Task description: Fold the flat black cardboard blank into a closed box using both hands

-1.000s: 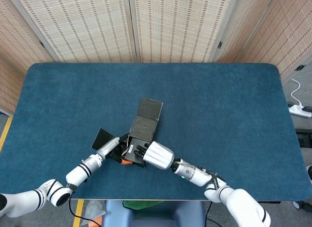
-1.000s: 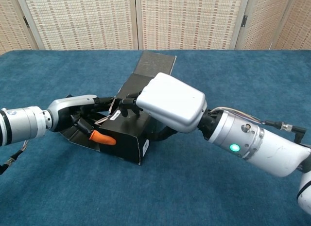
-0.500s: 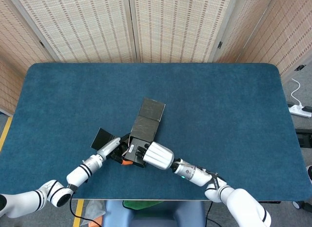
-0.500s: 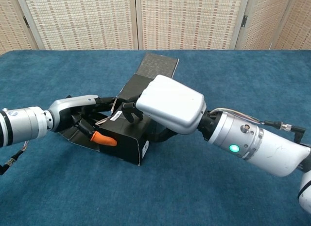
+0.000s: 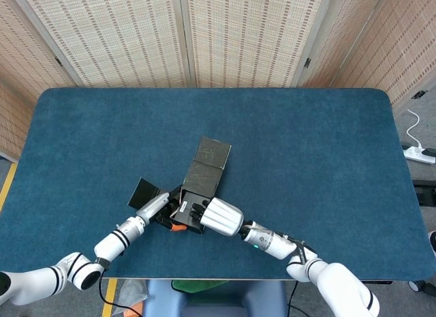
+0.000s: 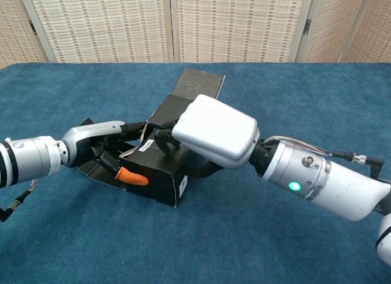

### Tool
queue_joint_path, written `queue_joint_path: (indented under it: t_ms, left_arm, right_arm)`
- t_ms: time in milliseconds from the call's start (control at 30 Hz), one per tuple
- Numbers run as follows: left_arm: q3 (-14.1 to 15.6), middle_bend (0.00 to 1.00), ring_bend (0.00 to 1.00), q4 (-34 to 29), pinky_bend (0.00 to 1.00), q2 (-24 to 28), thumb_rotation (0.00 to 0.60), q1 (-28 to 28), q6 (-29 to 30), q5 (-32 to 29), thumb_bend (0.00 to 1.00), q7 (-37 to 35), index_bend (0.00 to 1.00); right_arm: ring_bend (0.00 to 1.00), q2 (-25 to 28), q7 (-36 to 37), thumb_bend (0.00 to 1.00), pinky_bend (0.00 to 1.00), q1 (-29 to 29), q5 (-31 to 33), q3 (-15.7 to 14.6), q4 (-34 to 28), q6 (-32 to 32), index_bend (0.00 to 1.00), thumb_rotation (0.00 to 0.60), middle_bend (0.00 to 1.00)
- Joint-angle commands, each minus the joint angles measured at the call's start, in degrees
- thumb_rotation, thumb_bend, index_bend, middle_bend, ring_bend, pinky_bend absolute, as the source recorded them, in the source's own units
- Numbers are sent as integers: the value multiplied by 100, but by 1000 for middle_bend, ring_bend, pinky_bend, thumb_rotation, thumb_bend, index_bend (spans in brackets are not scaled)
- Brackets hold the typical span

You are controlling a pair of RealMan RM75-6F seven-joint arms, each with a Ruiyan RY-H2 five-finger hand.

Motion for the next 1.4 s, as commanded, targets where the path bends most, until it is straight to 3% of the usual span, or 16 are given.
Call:
queue_joint_path:
  t_ms: [33, 367, 767, 900, 1167, 1400]
  left_arm:
    - [-2, 157, 456, -11, 703, 11, 600, 4, 2, 4, 193, -17, 63]
    - [119, 82, 421, -174, 669, 175, 600, 19, 63, 269, 193, -263, 0]
    - [193, 2, 399, -219, 656, 226, 600, 4, 146, 405, 194, -325, 0]
    - [191, 0, 399, -246, 655, 240, 600, 5, 161, 394, 196, -353, 0]
    - [215, 0, 389, -334, 652, 323, 600, -13, 178, 438, 194, -450, 0]
    - [253, 0, 385, -381, 650, 359, 600, -30, 203, 489, 194, -471, 0]
  right_arm:
    - [764, 6, -1, 131, 1000, -1, -8, -11, -7, -5, 497, 600, 489]
    - [764, 135, -104, 131, 1000, -28, -27, -26, -188, 31, 497, 600, 483]
    - [764, 184, -243, 126, 1000, 11, -41, -12, -326, -63, 497, 600, 440]
    - [764, 176, -279, 124, 1000, 15, -37, -1, -368, -91, 497, 600, 385]
    - [762, 208, -370, 123, 1000, 15, -106, -26, -438, -22, 496, 600, 368]
    - [755, 316, -451, 110, 1000, 32, -73, 60, -603, 15, 402, 600, 291]
